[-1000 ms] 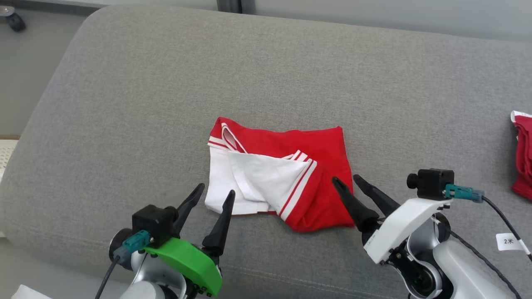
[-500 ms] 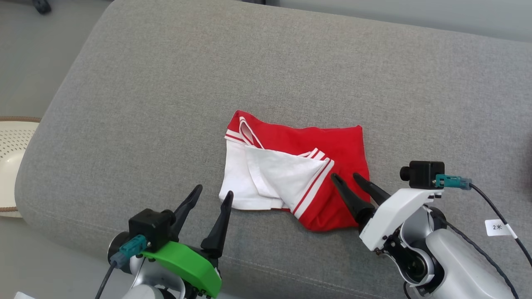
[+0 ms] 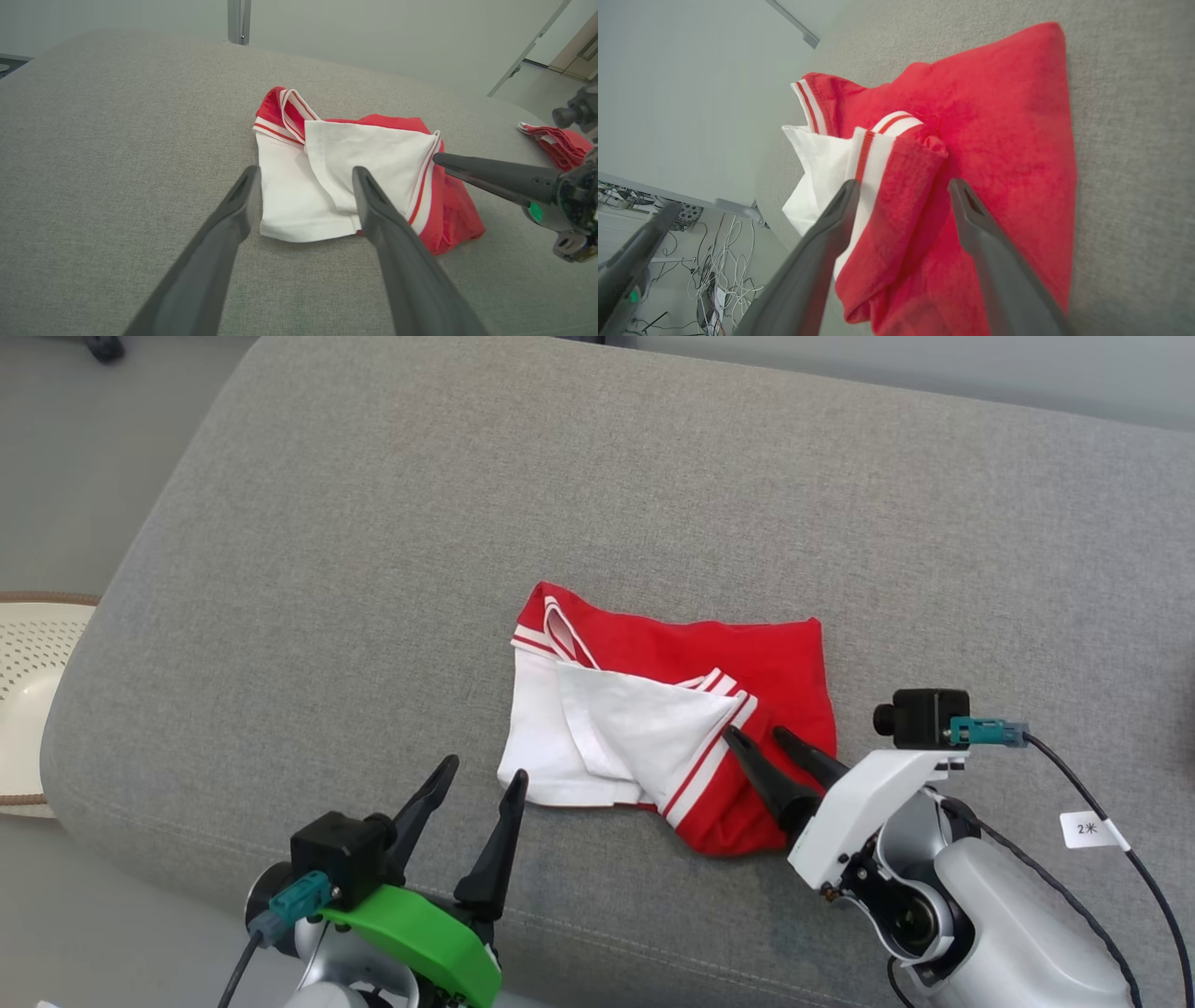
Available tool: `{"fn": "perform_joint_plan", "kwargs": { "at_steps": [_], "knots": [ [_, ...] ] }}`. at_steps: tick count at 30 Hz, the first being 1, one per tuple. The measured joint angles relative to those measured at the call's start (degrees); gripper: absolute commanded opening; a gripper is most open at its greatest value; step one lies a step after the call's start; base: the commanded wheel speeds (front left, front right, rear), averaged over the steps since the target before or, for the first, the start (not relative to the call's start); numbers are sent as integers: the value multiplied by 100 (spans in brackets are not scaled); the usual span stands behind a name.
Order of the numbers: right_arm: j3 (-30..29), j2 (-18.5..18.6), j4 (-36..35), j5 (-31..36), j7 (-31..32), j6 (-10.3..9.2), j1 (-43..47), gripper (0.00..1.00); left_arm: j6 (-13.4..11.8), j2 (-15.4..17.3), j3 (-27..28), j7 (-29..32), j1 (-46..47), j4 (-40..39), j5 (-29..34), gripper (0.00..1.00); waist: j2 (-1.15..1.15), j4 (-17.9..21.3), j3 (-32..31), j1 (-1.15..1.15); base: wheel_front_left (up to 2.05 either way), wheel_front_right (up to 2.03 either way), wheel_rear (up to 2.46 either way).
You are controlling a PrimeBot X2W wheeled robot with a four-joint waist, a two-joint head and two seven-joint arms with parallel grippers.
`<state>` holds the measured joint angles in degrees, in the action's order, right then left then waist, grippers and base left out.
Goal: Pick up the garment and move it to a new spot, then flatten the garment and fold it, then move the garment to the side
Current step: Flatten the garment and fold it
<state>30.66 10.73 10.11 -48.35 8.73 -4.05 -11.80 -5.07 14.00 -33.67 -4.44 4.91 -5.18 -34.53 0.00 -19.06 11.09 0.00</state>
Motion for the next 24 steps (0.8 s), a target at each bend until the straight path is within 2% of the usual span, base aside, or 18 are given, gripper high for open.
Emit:
{"fn": "perform_joint_plan", "kwargs": {
  "at_steps": [8, 9, 10, 12, 13, 18, 24],
  "knots": [
    [23, -51, 249, -66, 66, 58, -115, 100, -1, -15, 1, -22, -1, -31, -1, 100, 0, -54, 20, 0, 0, 0, 0],
    [19, -93, 309, -109, 92, 62, -126, 97, -16, -19, 2, -23, -2, -33, -1, 100, 0, -65, 25, 0, 0, 0, 0],
    [18, -116, 335, -136, 92, 68, -127, 56, -26, -21, 3, -23, -2, -36, -2, 100, 0, -69, 28, 0, 0, 0, 0],
    [-1, -180, 371, -219, 98, 120, -130, 15, -30, -25, 3, -23, -2, -43, -3, 100, 0, -77, 37, 0, 0, 0, 0],
    [-1, -197, 390, -249, 98, 125, -143, 0, -31, -30, 4, -23, -3, -46, -8, 100, 0, -80, 41, 0, 0, 0, 0],
    [48, -202, 403, -241, 97, 256, -308, 0, -31, -33, 16, -24, -3, -48, -8, 100, 0, -81, 58, 0, 0, 0, 0],
    [547, 138, 193, 510, 89, 495, -661, 0, -33, -33, 42, -49, -3, -48, -8, 100, 0, -63, 51, 0, 0, 0, 0]
  ]
}}
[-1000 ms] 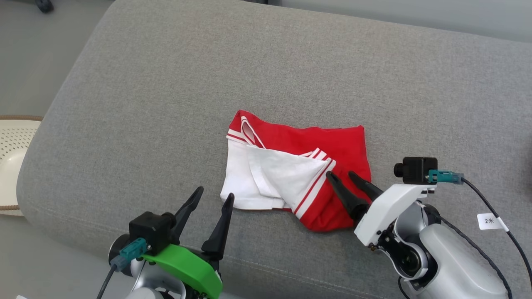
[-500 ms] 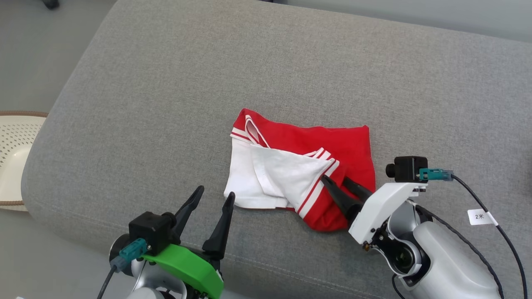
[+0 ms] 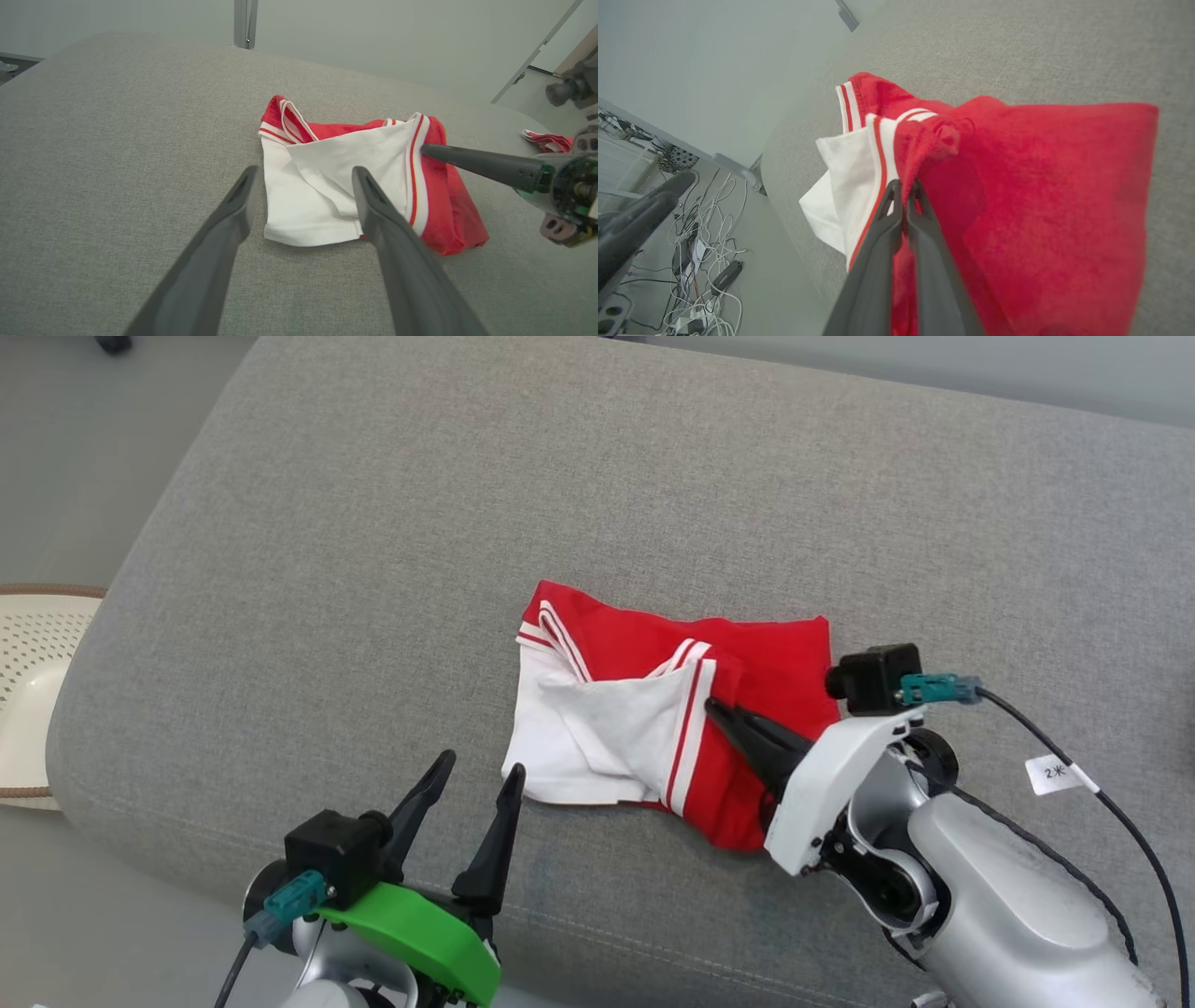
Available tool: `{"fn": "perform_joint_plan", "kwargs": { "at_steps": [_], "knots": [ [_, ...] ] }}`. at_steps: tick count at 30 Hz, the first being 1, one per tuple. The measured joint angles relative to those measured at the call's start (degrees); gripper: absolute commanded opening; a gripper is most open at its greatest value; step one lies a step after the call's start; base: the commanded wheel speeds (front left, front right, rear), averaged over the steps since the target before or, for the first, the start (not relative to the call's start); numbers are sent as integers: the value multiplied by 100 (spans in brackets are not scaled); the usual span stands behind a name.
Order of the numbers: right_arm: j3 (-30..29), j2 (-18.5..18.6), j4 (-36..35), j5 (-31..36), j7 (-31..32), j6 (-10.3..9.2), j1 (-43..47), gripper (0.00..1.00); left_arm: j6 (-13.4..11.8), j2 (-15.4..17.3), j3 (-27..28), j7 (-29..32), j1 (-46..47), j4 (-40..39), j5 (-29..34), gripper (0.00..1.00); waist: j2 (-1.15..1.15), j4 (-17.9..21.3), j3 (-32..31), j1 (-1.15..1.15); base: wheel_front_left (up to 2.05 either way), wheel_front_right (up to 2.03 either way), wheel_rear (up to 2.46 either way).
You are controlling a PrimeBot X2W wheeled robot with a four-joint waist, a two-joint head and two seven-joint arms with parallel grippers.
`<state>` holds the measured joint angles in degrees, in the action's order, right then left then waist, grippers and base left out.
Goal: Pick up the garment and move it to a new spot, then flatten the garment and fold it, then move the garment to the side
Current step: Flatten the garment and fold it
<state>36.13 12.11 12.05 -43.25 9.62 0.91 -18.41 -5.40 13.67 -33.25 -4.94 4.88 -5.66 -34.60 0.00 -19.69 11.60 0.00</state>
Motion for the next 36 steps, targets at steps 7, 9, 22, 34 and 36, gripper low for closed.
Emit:
{"fn": "perform_joint_plan", "kwargs": {
  "at_steps": [7, 9, 22, 34, 36],
  "knots": [
    [810, 99, -311, 594, 212, 350, -219, 0, 0, -12, 1, -16, 0, 7, -2, 100, 0, 18, -42, 0, 0, 0, 0],
    [987, 134, -363, 704, 290, 390, -257, 0, 0, -25, 1, -16, 0, 10, -3, 100, 0, 10, -51, 0, 0, 0, 0],
    [1612, -23, -198, 916, 608, 508, -287, 0, 0, -116, -51, -16, 1, 126, -51, 100, 0, -275, -134, 0, 0, 0, 0],
    [1844, -234, 288, 1100, 633, 513, -519, 14, 0, -111, -32, -25, 0, 141, -51, 100, 0, -369, -195, 0, 0, 0, 0],
    [1857, -234, 332, 1115, 656, 513, -519, 77, 0, -111, -31, -35, 0, 141, -51, 100, 0, -369, -196, 0, 0, 0, 0]
  ]
}}
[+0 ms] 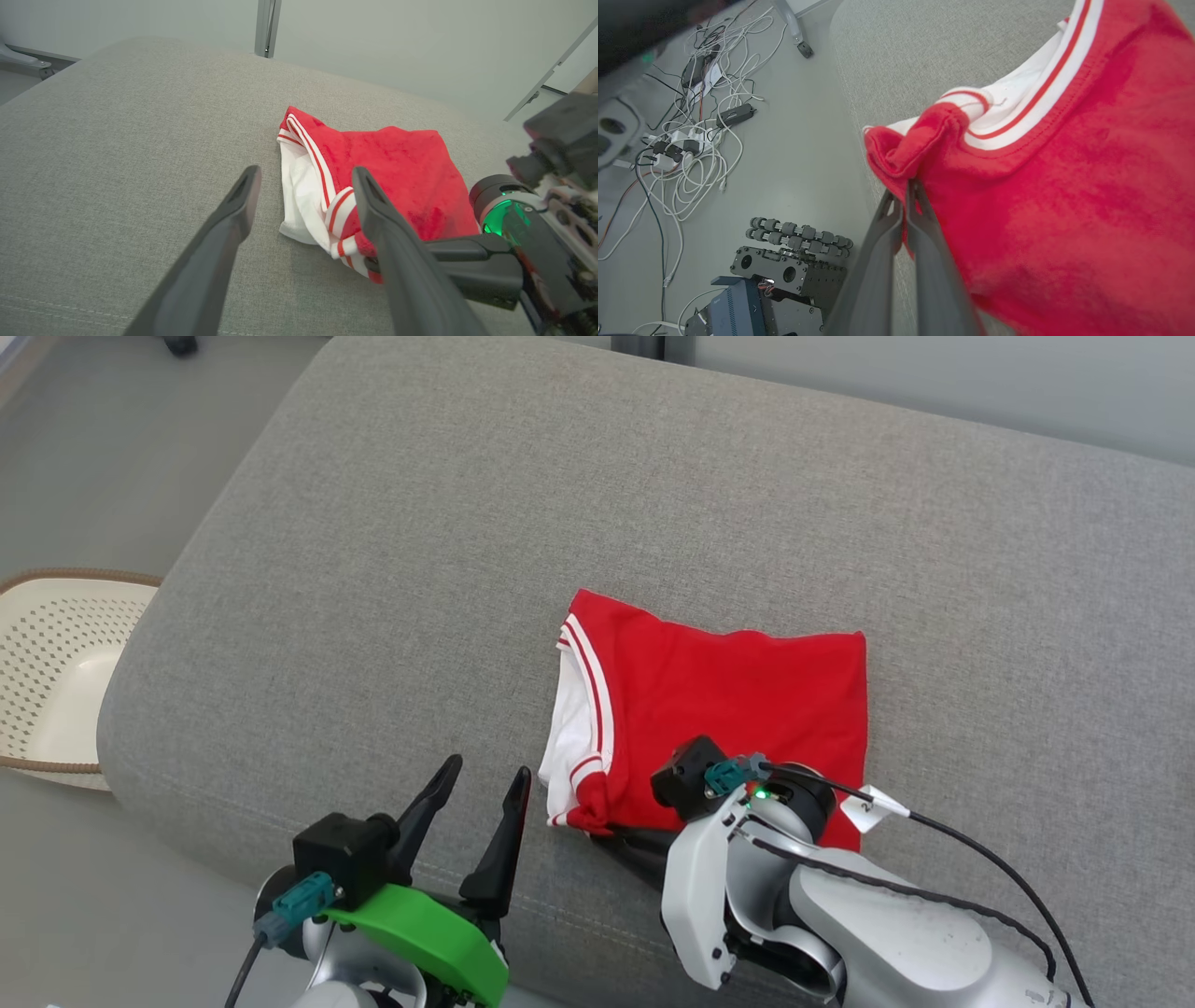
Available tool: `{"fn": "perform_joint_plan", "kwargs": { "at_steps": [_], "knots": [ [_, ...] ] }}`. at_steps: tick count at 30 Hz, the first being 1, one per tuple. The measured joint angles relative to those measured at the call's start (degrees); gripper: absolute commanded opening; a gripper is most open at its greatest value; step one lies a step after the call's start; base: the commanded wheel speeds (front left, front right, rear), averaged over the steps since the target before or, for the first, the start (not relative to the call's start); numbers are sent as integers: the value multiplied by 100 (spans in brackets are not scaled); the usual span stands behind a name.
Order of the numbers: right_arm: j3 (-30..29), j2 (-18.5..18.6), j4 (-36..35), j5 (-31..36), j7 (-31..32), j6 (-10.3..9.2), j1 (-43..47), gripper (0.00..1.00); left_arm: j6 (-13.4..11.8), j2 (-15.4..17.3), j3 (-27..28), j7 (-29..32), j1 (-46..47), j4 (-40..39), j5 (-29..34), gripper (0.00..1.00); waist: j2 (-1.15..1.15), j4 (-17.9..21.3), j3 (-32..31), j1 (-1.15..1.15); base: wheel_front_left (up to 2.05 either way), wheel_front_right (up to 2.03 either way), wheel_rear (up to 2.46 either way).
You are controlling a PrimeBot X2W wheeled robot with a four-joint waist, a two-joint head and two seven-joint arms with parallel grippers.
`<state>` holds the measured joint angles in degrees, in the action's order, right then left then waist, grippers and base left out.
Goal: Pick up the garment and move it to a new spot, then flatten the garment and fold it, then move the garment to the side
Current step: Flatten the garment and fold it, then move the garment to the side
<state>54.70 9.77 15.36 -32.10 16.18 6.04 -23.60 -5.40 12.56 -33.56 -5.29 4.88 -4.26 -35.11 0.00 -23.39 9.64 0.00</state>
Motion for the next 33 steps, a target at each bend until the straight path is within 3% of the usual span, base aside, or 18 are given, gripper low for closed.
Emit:
{"fn": "perform_joint_plan", "kwargs": {
  "at_steps": [1, 14, 20, 33],
  "knots": [
    [-9, -12, 56, 15, -7, -1, -1, 100, 0, -1, 7, -26, 0, -2, -1, 100, 0, 4, 2, 0, 0, 0, 0],
    [-135, -303, 76, -153, -416, 45, -14, 100, -2, 68, 196, -76, -15, -71, -1, 100, 0, 284, 50, 0, 0, 0, 0],
    [-391, -185, -70, -167, -655, 38, -56, 100, -14, 122, 247, -81, -10, -145, 0, 100, 0, 560, 85, 0, 0, 0, 0],
    [-814, 99, -364, -185, -1012, -211, -49, 100, -8, 200, 163, 108, 40, 35, 15, 100, 0, 1384, 104, 0, 0, 0, 0]
  ]
}}
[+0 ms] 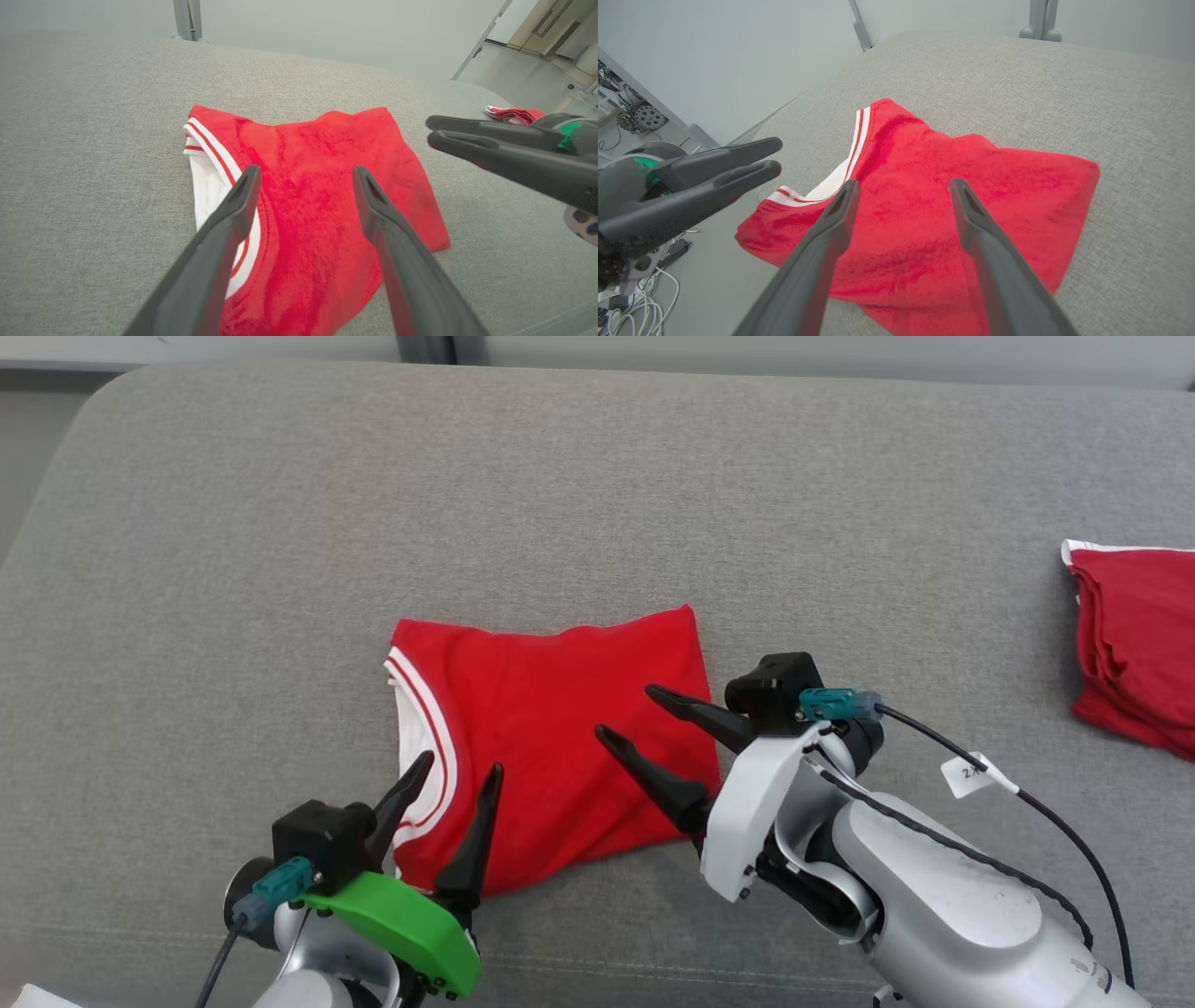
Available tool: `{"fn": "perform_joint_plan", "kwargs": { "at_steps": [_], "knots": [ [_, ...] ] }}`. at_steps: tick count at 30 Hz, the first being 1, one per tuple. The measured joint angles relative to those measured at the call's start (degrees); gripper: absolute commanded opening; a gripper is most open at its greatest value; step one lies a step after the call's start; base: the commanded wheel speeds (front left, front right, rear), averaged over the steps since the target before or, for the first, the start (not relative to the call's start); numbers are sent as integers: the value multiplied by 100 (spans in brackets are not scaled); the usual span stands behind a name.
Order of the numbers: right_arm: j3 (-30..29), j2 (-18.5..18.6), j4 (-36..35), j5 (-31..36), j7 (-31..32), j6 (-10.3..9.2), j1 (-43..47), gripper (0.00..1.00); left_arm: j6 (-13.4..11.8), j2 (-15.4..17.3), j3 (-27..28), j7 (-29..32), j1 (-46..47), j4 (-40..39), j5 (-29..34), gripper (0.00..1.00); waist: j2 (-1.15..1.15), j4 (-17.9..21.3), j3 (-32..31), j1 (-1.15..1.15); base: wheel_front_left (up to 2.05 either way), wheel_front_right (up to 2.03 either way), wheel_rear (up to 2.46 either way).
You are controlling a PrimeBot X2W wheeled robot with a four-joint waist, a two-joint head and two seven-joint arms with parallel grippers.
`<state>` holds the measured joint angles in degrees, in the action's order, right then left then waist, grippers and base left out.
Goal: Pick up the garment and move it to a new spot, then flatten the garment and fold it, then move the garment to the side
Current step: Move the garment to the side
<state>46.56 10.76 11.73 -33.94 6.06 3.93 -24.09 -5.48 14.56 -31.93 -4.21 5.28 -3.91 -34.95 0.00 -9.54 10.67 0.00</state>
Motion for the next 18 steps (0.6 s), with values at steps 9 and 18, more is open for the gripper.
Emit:
{"fn": "perform_joint_plan", "kwargs": {
  "at_steps": [9, 18],
  "knots": [
    [-349, 143, -12, -215, -125, -160, 213, 100, 70, 76, -47, 171, 142, 576, 0, 100, 0, 567, 84, 0, 0, 0, 0],
    [-958, 250, 224, -910, -155, -352, 516, 100, 152, 19, -74, 216, 357, 850, -9, 100, 0, 565, 223, 0, 0, 0, 0]
  ]
}}
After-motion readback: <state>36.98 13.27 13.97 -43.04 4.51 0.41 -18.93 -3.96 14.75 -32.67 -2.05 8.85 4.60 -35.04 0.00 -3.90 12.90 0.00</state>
